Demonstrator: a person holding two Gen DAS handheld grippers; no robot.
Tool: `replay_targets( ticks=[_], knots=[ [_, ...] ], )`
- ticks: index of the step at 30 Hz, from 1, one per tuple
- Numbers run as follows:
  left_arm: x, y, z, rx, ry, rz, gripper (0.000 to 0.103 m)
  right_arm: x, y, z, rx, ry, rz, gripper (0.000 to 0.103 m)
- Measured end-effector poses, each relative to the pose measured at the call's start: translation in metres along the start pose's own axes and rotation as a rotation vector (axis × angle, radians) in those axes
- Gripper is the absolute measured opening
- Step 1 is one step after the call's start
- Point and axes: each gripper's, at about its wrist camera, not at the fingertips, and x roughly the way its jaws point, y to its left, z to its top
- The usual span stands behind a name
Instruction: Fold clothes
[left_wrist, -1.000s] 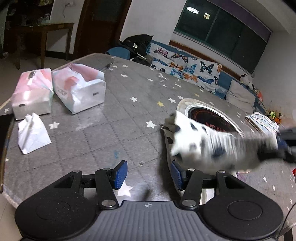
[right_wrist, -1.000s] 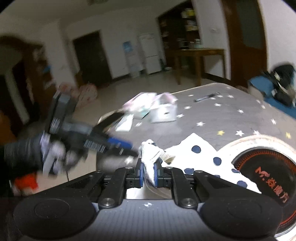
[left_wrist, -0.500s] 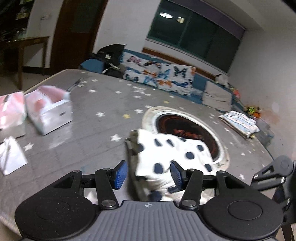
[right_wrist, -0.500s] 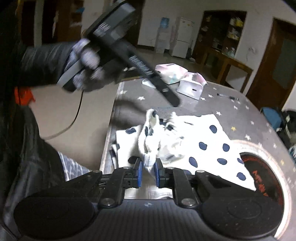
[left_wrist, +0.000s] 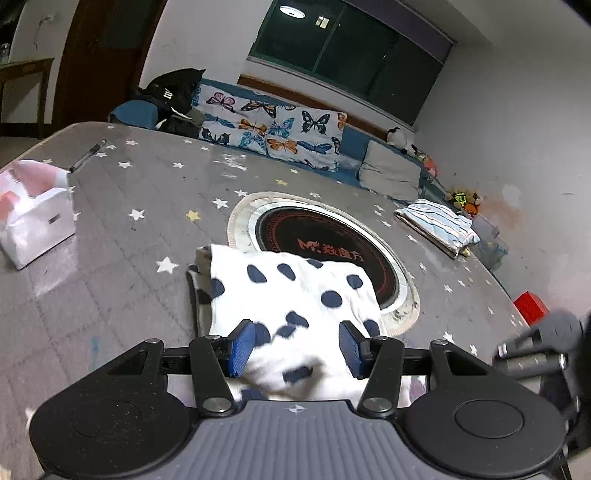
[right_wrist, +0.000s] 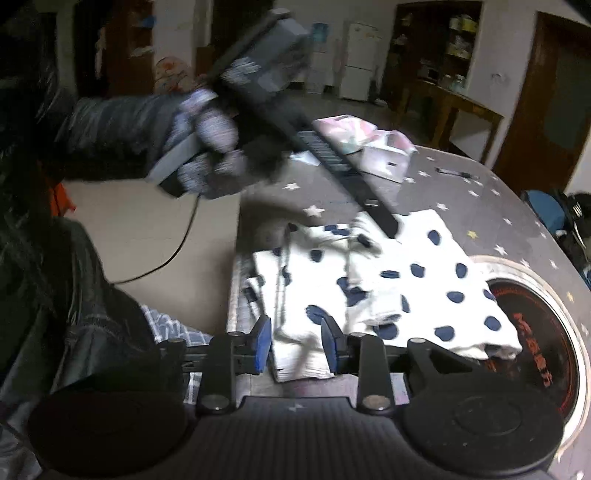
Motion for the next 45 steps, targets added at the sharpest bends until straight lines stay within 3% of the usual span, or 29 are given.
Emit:
replay_targets(
  ticks=[4,6,11,14,16,18,20,26,31,37,40,42,45],
  knots=[
    [-0.022,0.002,-0.014,-0.009,0.009,0.013,0.053,0.0,-0.022,0.002,0.116,-0.028,-0.056,0.035],
    [-0.029,0.002,-0.022,-0.014,0.031,0.031,0.053,0.002,-0.032,0.001,0.179,-0.038,-0.039,0.035],
    [-0.034,0.0,-0.039,-0.059,0.088,0.031,0.053,0.007,-0.018,0.003,0.131,-0.033,0.054,0.035],
    [-0.03,-0.003,-0.045,-0.058,0.104,0.036,0.039,0.015,-0.004,0.002,0.104,-0.014,0.075,0.033],
    [-0.028,-0.004,-0.047,-0.055,0.113,0.031,0.03,0.023,0.002,-0.001,0.096,0.016,0.045,0.025],
    [-0.029,-0.004,-0.047,-0.043,0.111,0.039,0.012,0.027,0.006,-0.004,0.086,0.037,0.015,0.012],
    [-0.033,-0.003,-0.045,-0.056,0.102,0.028,0.009,0.022,0.007,-0.004,0.076,0.025,0.004,0.007],
    [-0.049,-0.017,-0.04,-0.019,0.065,-0.013,0.008,0.001,0.01,0.002,0.007,-0.012,-0.036,0.004],
    [-0.033,-0.01,-0.05,-0.032,0.142,0.011,0.01,0.011,0.01,-0.009,0.035,0.027,0.001,0.005],
    [-0.046,-0.012,-0.043,0.022,0.106,0.023,0.023,-0.002,-0.011,-0.008,0.118,-0.017,-0.015,0.008],
    [-0.048,-0.012,-0.038,0.033,0.079,0.033,0.029,-0.007,-0.035,-0.004,0.21,-0.06,-0.061,0.017],
    [-0.046,-0.011,-0.036,0.033,0.076,0.039,0.029,-0.003,-0.05,-0.005,0.276,-0.069,-0.076,0.033],
    [-0.044,-0.01,-0.032,0.04,0.072,0.05,0.036,0.012,-0.067,-0.009,0.358,-0.059,-0.053,0.036]
  ],
)
